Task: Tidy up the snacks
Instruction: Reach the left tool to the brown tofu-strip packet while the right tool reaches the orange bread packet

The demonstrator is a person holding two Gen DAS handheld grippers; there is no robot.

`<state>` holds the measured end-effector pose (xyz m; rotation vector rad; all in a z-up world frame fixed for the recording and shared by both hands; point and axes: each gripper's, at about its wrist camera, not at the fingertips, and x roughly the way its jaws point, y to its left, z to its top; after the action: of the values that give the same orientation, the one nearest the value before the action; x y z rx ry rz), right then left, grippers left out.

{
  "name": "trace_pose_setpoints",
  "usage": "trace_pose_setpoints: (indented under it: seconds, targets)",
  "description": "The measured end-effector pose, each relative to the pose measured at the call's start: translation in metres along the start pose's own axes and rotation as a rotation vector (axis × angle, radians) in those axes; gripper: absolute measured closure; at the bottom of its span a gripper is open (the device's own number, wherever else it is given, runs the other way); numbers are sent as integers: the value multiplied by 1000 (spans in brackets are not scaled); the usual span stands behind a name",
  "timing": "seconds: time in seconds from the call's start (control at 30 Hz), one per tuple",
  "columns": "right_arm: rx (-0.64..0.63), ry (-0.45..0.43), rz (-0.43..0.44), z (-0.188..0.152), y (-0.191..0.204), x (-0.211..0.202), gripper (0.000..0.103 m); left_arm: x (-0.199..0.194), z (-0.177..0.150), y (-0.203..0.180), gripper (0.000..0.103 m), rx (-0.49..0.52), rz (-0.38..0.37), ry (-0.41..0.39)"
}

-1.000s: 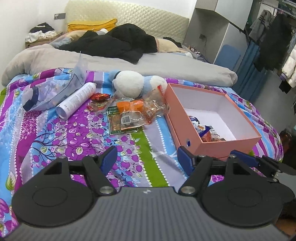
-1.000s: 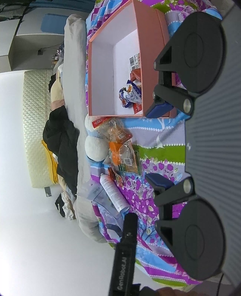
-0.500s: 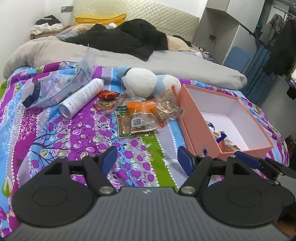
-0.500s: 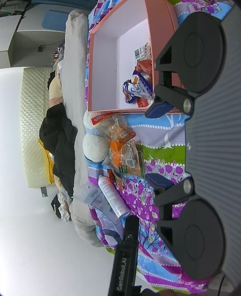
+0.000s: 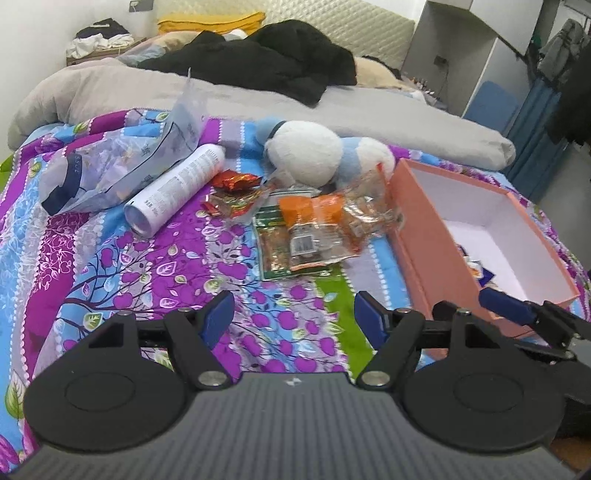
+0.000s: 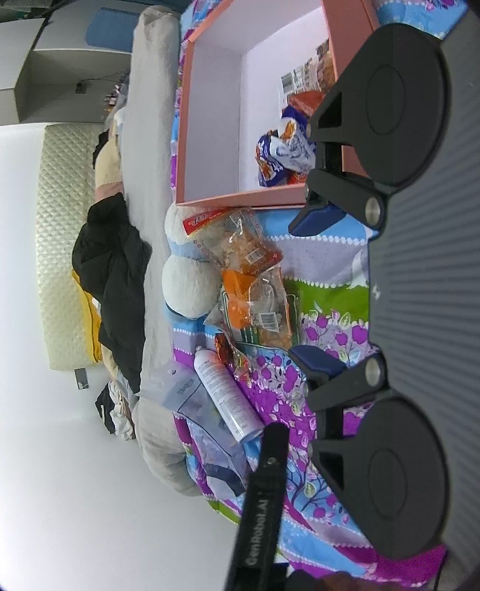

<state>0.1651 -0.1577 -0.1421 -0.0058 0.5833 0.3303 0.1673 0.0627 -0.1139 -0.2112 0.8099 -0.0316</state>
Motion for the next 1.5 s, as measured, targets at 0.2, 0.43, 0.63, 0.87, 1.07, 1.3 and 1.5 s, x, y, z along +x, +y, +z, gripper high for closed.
trace_pose_setpoints:
  seconds: [0.2,0.43,0.63,0.87,1.07,1.3,1.5]
  targets:
    - [-1,20,-9,-1,-1,31,36,31,5,17,27,-29,18,5]
    - [-75,13,-40,-7,4,75,36,83,7,39,26,-77,26,42]
    - [-124,13,-57,-6,6,112,36,120,16,60,26,-114,6,41]
    - [-100,35,-10,-1,14,150,35,155,43,78,19,-85,30,14]
    - [-118,40,-21,5,18,183,19,186,64,81,16,-8,55,11]
    - [-164,87,-1,7,17,215,19,212,72,76,16,41,31,17]
    - [-170,87,15,7,21,230,17,236,75,70,21,67,58,36]
